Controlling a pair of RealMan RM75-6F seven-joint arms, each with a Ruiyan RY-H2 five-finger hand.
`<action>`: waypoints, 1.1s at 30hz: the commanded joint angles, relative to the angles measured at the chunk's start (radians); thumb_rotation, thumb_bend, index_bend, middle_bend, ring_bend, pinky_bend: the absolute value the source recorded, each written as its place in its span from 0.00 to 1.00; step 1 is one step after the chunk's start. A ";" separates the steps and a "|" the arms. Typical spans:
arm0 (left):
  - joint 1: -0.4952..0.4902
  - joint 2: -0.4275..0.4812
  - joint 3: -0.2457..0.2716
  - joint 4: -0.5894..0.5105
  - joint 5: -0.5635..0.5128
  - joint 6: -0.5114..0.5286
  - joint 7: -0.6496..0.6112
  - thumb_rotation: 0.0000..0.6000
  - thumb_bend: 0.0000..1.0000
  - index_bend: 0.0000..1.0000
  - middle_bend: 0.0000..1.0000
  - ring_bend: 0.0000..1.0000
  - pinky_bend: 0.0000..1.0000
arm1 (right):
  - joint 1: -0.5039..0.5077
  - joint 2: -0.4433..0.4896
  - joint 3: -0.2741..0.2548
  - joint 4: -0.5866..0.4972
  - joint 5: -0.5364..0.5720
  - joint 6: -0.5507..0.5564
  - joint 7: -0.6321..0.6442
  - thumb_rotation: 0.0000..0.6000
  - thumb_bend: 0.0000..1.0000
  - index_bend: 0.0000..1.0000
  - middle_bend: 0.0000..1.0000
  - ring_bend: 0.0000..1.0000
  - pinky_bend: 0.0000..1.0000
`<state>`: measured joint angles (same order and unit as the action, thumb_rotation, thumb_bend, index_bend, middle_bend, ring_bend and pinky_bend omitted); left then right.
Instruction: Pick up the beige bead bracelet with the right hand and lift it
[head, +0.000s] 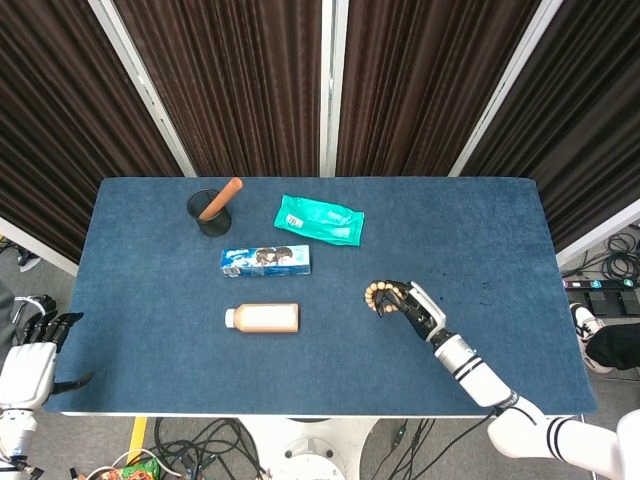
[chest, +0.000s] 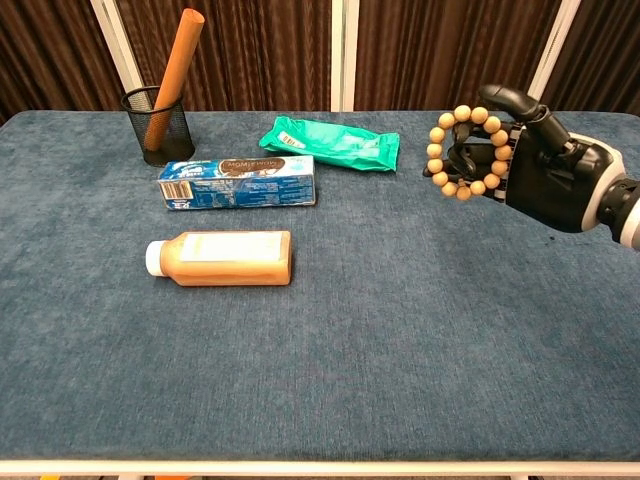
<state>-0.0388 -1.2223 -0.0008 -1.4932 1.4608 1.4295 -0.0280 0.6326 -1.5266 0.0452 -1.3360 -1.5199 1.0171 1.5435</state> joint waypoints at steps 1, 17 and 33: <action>0.001 -0.001 0.000 0.004 -0.002 -0.001 -0.003 1.00 0.00 0.16 0.16 0.06 0.00 | 0.002 -0.010 0.005 0.010 0.000 -0.003 -0.007 0.46 0.43 0.58 0.68 0.36 0.00; -0.007 -0.002 -0.003 0.000 -0.015 -0.019 0.002 1.00 0.00 0.16 0.16 0.06 0.00 | 0.031 -0.052 0.036 0.059 0.030 -0.066 -0.049 0.43 0.65 0.52 0.66 0.35 0.00; -0.008 -0.005 0.000 0.001 -0.012 -0.019 0.000 1.00 0.00 0.16 0.16 0.06 0.00 | 0.026 -0.053 0.038 0.066 0.007 -0.051 -0.044 0.45 1.00 0.49 0.65 0.34 0.00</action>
<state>-0.0465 -1.2280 -0.0009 -1.4910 1.4486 1.4101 -0.0284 0.6591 -1.5806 0.0840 -1.2701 -1.5108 0.9650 1.4986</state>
